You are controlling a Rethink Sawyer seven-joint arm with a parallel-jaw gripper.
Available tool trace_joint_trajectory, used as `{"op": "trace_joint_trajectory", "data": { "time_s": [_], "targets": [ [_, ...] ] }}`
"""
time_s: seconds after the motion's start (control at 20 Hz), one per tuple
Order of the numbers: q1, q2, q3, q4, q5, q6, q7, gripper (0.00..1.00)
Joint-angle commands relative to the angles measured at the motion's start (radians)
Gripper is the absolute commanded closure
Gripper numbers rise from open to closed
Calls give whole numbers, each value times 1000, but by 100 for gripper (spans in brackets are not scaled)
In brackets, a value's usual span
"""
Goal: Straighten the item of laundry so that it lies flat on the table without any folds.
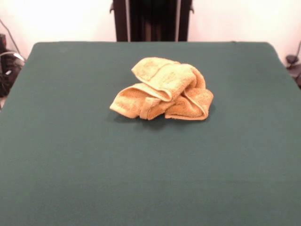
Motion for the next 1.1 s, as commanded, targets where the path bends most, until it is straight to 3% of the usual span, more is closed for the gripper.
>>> {"op": "trace_joint_trajectory", "data": {
  "time_s": [0.05, 0.15, 0.3, 0.45, 0.55, 0.65, 0.8, 1.0, 1.1],
  "targets": [
    [13, 4, -4, 3, 32, 198, 197, 0],
    [5, -10, 1, 19, 60, 205, 184, 0],
    [-8, -32, -7, 18, 31, 182, 142, 0],
    [-34, -67, 23, 97, 112, 178, 74, 0],
    [-25, -77, -3, 80, 62, 224, 84, 0],
    [-43, -70, -6, 97, 50, 180, 68, 0],
    [-148, -15, 57, 182, 137, 31, -43, 0],
    [-308, 60, 149, 204, 112, -154, -141, 0],
    [-363, 71, 178, 179, 88, -134, -176, 0]
  ]
}}
